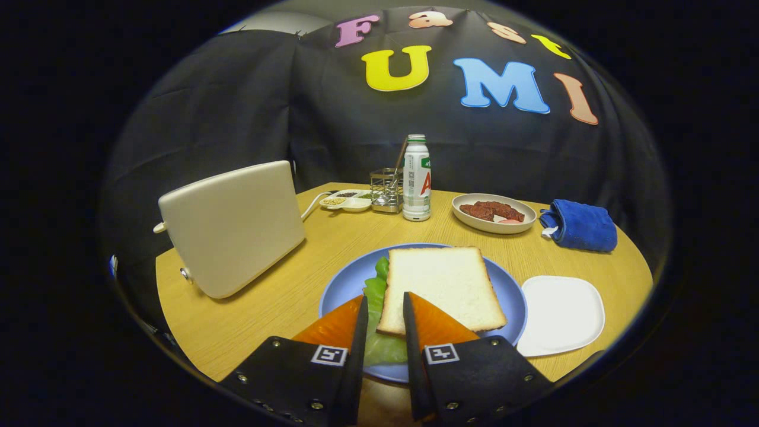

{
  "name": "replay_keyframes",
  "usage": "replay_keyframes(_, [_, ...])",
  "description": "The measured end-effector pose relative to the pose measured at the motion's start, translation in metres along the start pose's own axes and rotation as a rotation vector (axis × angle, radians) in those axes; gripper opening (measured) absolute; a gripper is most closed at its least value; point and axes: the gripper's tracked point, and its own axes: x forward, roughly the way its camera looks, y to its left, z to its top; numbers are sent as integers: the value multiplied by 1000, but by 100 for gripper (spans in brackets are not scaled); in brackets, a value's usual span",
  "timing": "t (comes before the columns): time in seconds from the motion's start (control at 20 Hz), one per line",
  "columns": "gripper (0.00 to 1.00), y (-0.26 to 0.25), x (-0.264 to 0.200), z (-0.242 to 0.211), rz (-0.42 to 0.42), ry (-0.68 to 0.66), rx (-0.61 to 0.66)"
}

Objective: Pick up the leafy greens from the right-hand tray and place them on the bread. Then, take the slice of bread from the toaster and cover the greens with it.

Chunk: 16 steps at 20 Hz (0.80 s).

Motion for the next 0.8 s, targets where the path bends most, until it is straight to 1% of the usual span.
replay_keyframes(0.1, [37,6,-1,0,26,-3,-1])
replay_keyframes(0.15, [45,9,-2,0,36,-5,-6])
replay_keyframes(0.2, [62,9,-2,1,31,-11,-18])
replay_keyframes(0.3, [66,14,-4,1,46,-18,-36])
replay_keyframes(0.35, [73,18,-4,0,59,-18,-38])
replay_keyframes(0.4, [88,18,-5,1,60,-21,-41])
replay_keyframes(0.5, [93,18,-5,1,62,-20,-42])
replay_keyframes(0.65, [93,18,-6,2,65,-27,-36])
replay_keyframes(0.8, [94,15,-10,5,48,-51,-31])
